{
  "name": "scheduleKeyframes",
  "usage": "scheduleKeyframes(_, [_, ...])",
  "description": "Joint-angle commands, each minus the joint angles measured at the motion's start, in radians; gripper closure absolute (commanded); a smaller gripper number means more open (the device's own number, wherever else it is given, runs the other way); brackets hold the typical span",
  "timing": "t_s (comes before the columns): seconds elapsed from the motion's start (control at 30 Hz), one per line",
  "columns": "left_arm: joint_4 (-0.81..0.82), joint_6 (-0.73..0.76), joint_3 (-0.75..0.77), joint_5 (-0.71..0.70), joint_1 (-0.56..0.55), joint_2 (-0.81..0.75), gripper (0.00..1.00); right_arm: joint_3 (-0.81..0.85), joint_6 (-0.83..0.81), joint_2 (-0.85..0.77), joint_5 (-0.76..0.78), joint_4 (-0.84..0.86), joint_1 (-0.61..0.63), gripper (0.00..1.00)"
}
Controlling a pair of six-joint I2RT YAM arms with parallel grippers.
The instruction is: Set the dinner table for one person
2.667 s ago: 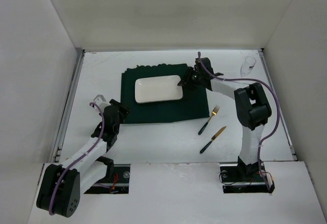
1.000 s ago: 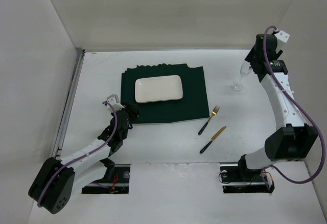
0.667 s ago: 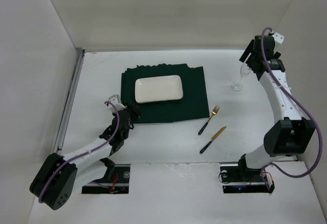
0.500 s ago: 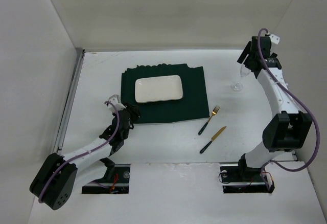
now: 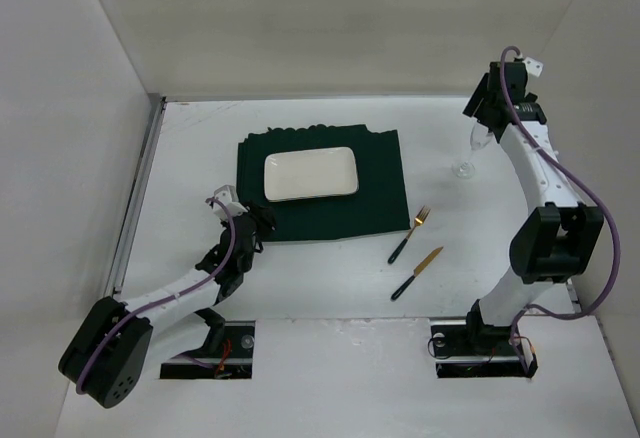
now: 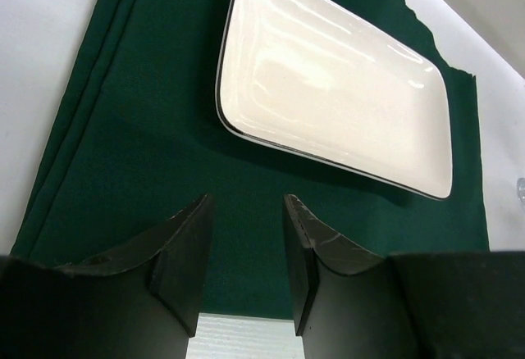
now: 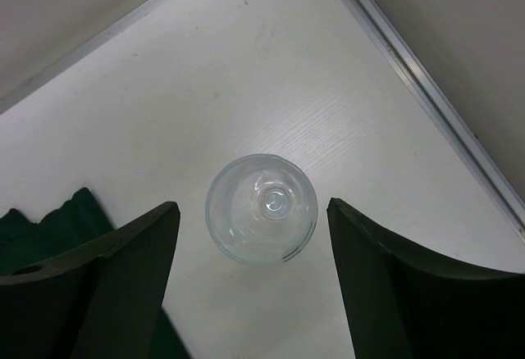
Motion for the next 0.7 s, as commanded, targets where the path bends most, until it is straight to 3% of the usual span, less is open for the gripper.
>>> scheduleKeyframes(0.0, [0.053, -0.003, 0.004, -0.013, 0.000, 0.000, 0.63, 0.049, -0.021, 0.016, 0.016, 0.031, 0.000, 0.22])
scheduleKeyframes(0.67, [0.064, -0.011, 0.000, -0.007, 0.006, 0.006, 0.62, 0.037, -0.029, 0.013, 0.025, 0.022, 0.000, 0.47])
